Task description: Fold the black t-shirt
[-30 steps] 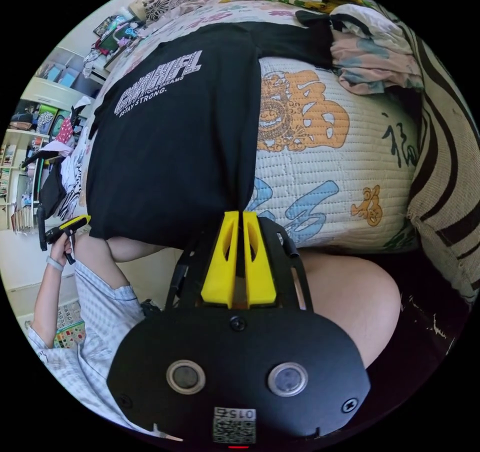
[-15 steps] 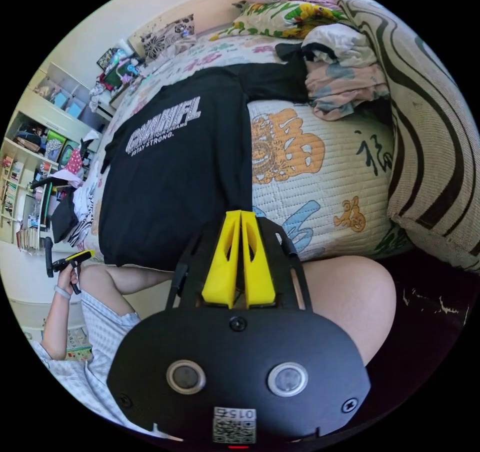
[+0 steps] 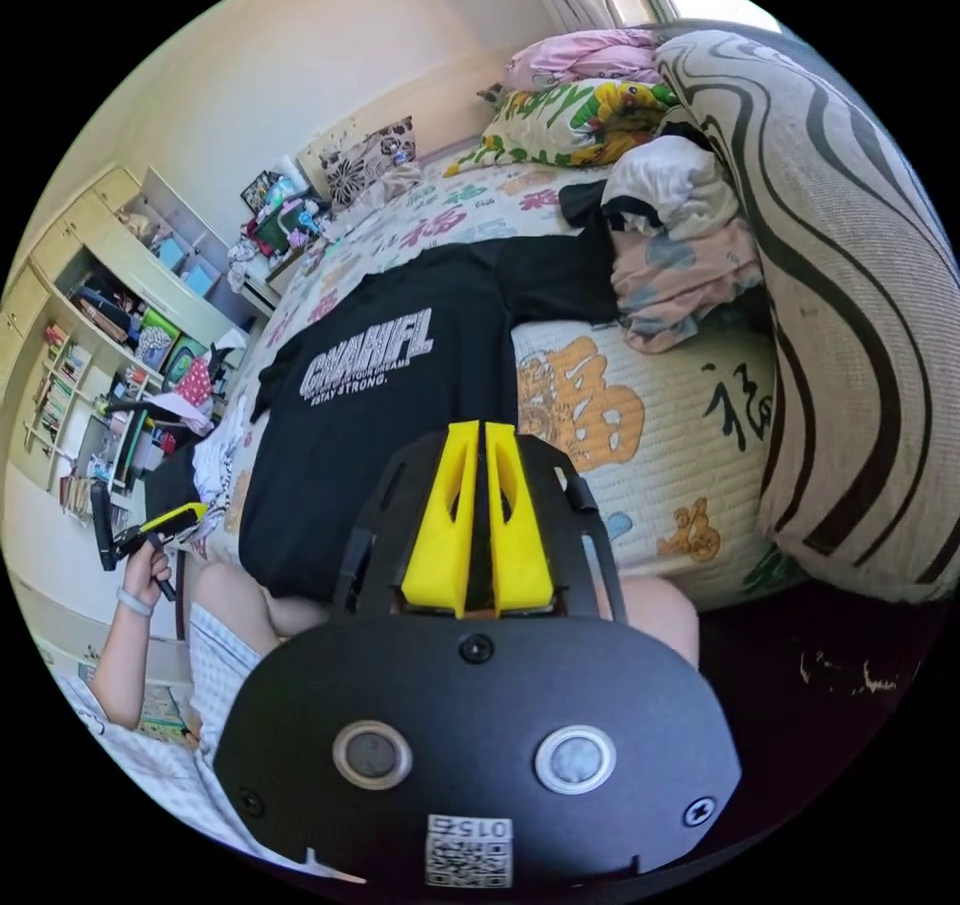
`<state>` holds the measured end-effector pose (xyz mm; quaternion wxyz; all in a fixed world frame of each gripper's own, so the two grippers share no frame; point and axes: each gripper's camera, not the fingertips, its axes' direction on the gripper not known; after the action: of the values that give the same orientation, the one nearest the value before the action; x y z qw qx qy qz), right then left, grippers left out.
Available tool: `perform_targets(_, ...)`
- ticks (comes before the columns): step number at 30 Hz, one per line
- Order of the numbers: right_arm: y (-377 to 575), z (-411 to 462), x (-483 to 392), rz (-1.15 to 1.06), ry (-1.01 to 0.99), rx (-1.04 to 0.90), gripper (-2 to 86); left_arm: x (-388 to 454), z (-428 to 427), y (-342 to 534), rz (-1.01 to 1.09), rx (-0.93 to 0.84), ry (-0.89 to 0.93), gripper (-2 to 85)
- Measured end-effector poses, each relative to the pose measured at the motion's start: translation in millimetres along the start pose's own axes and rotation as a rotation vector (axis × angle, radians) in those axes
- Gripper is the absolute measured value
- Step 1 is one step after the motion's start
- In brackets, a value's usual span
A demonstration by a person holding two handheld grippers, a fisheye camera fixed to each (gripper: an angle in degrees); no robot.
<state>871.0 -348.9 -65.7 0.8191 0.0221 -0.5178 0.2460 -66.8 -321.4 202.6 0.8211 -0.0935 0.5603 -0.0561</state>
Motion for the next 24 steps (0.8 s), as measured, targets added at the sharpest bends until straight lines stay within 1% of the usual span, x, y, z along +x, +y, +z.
perform_targets(4, -40, 12, 30, 0.051, 0.011, 0.048, 4.1, 60, 30, -68, 0.127, 0.019, 0.055, -0.2)
perform_targets(9, -92, 35, 68, 0.151, 0.045, 0.097, 6.5, 159, 89, -184, 0.289, 0.051, 0.181, 0.4)
perform_targets(11, -109, 44, 80, 0.171, 0.06, 0.101, 7.1, 194, 113, -226, 0.34, 0.06, 0.228, 0.7)
perform_targets(14, -125, 65, 94, 0.15, 0.082, 0.051, 8.9, 255, 159, -299, 0.408, 0.066, 0.3, 1.1)
perform_targets(18, -147, 88, 104, 0.129, 0.112, -0.034, 10.7, 339, 236, -399, 0.423, 0.043, 0.412, 1.5)
perform_targets(22, -160, 100, 107, 0.12, 0.089, -0.048, 9.7, 406, 309, -469, 0.412, -0.007, 0.444, 1.7)
perform_targets(24, -167, 102, 108, 0.122, 0.07, -0.041, 9.3, 444, 360, -507, 0.396, -0.076, 0.394, 1.8)
